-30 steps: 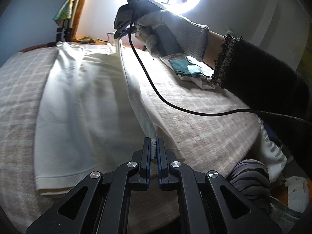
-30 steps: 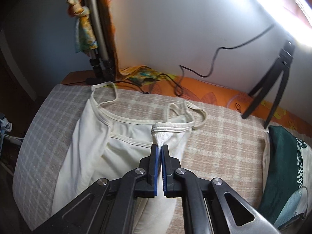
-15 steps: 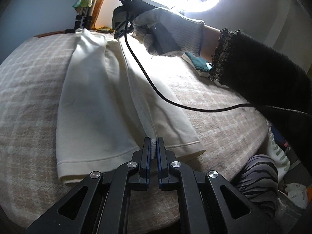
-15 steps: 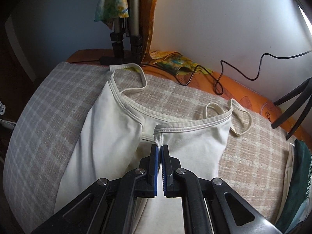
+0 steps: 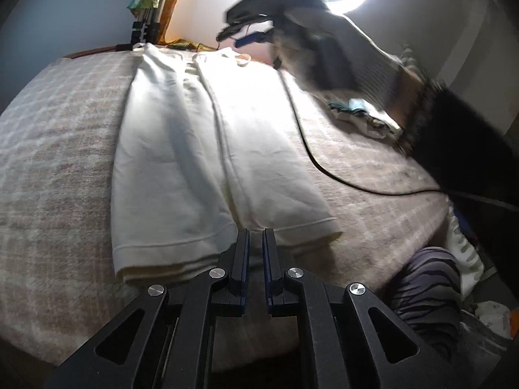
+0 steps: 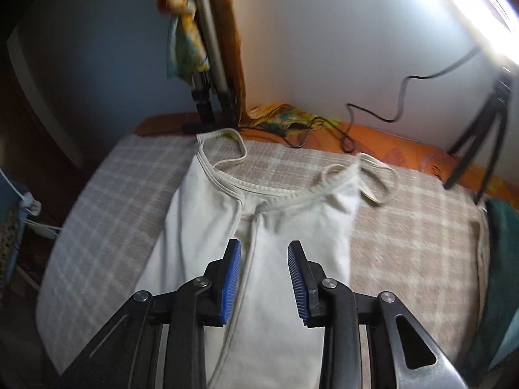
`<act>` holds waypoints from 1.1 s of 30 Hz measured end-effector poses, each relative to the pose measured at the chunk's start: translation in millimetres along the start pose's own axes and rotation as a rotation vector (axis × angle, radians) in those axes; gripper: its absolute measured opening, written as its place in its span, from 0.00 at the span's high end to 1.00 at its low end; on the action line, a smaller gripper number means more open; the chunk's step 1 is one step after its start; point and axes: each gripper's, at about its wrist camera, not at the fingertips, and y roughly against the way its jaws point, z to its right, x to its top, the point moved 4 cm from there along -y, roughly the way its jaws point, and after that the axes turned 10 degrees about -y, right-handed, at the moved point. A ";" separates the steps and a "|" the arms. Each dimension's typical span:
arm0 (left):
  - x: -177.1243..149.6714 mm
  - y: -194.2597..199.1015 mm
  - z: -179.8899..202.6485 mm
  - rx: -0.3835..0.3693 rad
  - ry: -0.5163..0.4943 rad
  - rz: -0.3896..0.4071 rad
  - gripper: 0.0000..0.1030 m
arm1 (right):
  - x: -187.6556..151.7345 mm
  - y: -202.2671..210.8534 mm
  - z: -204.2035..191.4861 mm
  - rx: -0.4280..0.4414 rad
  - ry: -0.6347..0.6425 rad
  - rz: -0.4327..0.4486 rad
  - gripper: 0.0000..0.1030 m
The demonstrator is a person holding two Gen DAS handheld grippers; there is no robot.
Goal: Fold small clothes
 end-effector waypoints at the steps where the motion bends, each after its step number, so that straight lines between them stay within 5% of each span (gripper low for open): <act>1: 1.0 5.5 2.3 0.001 -0.013 0.013 0.94 | -6.7 11.1 4.0 0.011 -0.010 0.004 0.70; 5: 6.3 26.8 2.3 0.013 -0.038 0.057 0.90 | -50.0 59.6 20.2 0.034 -0.014 0.012 0.69; 7: 7.8 33.8 -5.1 0.018 -0.032 0.062 0.79 | -78.4 79.0 28.7 0.064 -0.025 0.003 0.68; 11: 8.8 40.6 -25.5 0.026 0.019 0.047 0.77 | -131.8 99.1 41.5 0.102 -0.048 -0.033 0.68; 19: -2.2 26.7 -68.5 -0.018 0.132 -0.106 0.66 | -210.5 100.3 57.1 0.188 -0.080 -0.144 0.67; 25: -16.6 14.3 -91.4 -0.105 0.284 -0.149 0.66 | -240.2 90.8 57.7 0.281 -0.115 -0.211 0.66; 33: -19.1 9.5 -86.8 -0.171 0.304 -0.149 0.66 | -253.6 84.3 54.3 0.366 -0.126 -0.243 0.67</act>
